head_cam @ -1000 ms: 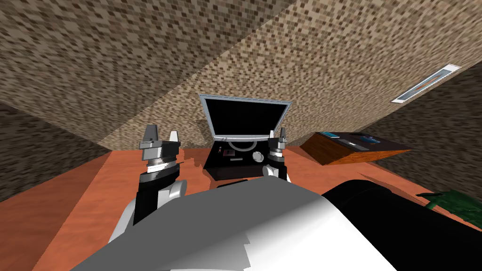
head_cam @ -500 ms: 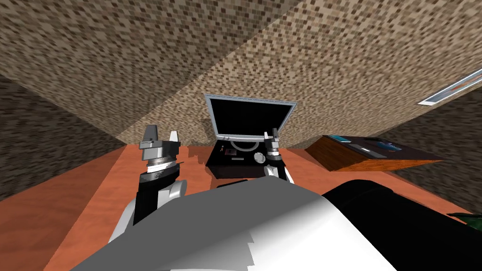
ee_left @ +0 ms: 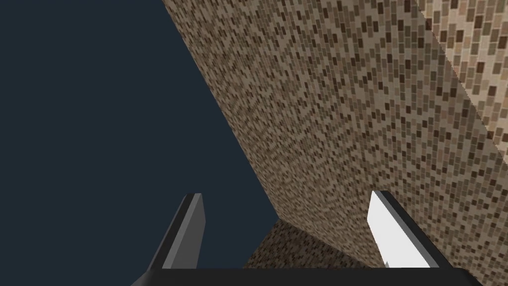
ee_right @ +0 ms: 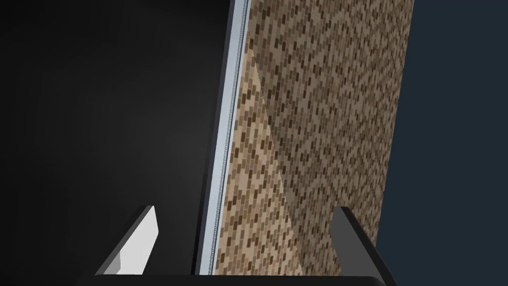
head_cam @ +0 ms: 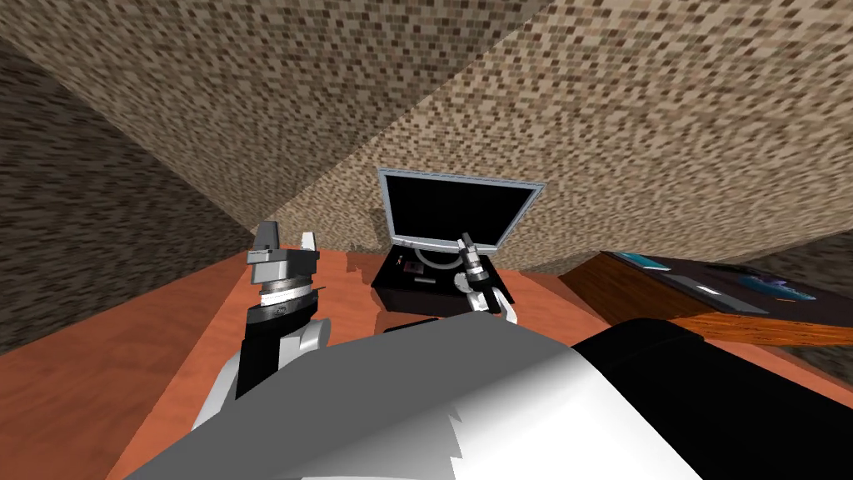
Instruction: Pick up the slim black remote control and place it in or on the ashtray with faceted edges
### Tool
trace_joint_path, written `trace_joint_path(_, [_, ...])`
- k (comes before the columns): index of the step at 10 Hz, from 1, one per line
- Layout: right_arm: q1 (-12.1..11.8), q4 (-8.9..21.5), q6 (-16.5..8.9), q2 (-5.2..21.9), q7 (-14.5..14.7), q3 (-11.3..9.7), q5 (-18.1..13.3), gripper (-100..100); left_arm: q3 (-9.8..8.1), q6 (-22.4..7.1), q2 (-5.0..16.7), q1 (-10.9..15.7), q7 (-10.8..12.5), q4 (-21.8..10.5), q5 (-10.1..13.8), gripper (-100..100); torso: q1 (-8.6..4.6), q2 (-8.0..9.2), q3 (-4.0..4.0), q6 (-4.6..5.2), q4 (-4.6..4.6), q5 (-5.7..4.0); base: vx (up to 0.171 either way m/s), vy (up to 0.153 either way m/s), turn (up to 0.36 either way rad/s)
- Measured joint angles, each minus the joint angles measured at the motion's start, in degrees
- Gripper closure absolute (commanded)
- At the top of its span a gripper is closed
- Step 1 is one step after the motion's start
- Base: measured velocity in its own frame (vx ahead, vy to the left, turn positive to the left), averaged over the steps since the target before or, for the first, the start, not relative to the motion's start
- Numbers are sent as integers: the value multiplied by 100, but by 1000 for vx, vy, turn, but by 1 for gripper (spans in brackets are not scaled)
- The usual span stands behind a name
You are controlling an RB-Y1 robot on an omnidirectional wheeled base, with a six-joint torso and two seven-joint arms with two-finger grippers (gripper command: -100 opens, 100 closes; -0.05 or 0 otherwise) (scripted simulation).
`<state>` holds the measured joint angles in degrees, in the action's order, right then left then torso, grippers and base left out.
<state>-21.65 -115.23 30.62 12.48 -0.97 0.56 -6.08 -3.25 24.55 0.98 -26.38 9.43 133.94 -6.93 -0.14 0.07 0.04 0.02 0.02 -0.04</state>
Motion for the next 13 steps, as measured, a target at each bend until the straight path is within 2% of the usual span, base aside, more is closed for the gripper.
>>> trace_joint_path(2, [66,220,-127,219,68,-93,-326,-100,1,0,0,1,0,0,0,0,2,3,2,-5,1,1,-37,-24,221])
trace_joint_path(6, [380,877,-286,499,174,-221,-861,-100,0,0,0,1,0,0,0,0,8,-5,-3,-3,-1,2,-21,-10,170])
trace_joint_path(9, [475,1272,-354,652,261,-334,-1213,-100,0,0,0,0,0,0,0,0,8,-5,-2,1,-1,2,-22,-5,207])
trace_joint_path(13, [752,1952,-466,888,369,-520,-1723,-100,0,0,0,-1,0,0,0,0,10,-8,-4,3,-2,3,-17,0,171])
